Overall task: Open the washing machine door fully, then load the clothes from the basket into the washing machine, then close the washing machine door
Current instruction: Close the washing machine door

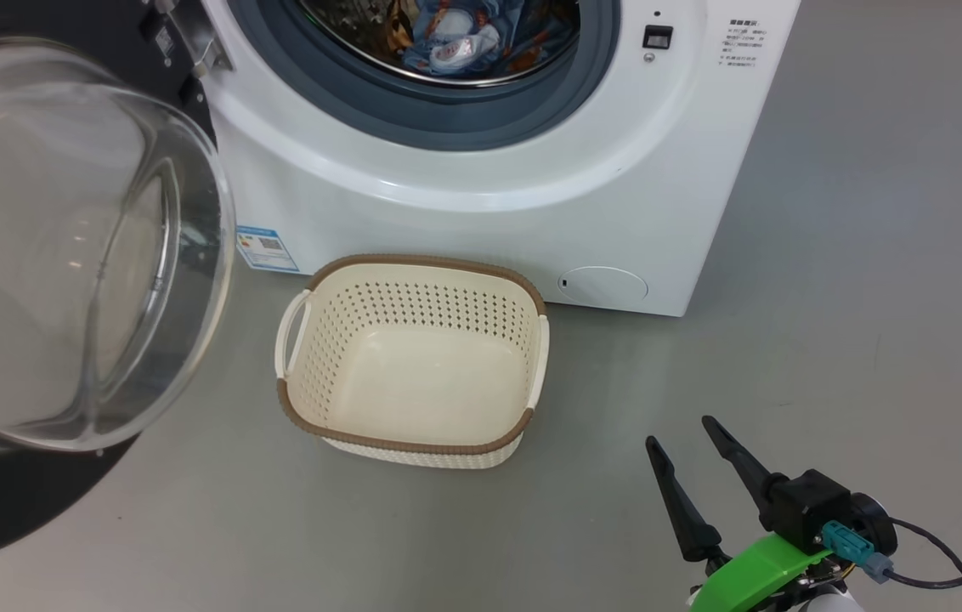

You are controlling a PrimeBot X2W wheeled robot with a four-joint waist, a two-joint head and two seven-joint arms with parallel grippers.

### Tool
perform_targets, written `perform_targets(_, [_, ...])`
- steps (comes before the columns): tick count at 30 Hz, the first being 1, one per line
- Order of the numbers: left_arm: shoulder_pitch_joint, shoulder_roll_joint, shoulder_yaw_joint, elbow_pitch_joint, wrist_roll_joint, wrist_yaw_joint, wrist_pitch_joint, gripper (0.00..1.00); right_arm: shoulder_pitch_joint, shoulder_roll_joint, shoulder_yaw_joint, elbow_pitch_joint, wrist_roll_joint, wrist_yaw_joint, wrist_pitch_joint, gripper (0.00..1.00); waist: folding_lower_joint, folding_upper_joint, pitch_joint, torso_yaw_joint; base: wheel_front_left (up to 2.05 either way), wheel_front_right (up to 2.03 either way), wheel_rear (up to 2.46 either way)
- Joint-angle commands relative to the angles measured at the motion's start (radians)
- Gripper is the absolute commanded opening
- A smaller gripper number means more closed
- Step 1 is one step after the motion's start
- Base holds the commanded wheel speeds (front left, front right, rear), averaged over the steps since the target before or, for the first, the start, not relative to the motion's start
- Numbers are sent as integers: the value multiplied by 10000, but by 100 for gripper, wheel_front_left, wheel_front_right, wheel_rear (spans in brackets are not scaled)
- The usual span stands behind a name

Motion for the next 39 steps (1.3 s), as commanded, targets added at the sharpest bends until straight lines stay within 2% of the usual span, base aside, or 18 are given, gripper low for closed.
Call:
perform_targets(1, [134, 259, -87, -426, -263, -69, 625, 0, -149, 55, 240, -169, 130, 62, -48, 100, 0, -1, -32, 39, 0, 0, 0])
perform_targets(9, [601, -195, -192, -1153, -1010, -25, 2217, 0, -132, 55, 292, -119, 283, 62, -48, 100, 0, -1, -161, 94, 0, 0, 0])
perform_targets(16, [1319, -599, -461, -2351, -1418, 405, 3447, 0, -90, 55, 364, -109, 437, 62, -48, 100, 0, -1, -358, 139, 0, 0, 0])
perform_targets(24, [1957, -1352, -739, -4124, -1901, 975, 4266, 0, -31, 55, 416, -129, 604, 62, -48, 100, 0, -1, -481, 125, 0, 0, 0])
perform_targets(30, [2642, -2086, -1226, -5736, -2110, 1402, 4843, 0, -58, 55, 471, -213, 677, 62, -48, 100, 0, -1, -527, -193, 0, 0, 0])
perform_targets(39, [3368, -3145, -1722, -7346, -2244, 1378, 5085, 0, -143, 55, 435, -328, 714, 62, -48, 100, 0, -1, -368, -852, 0, 0, 0])
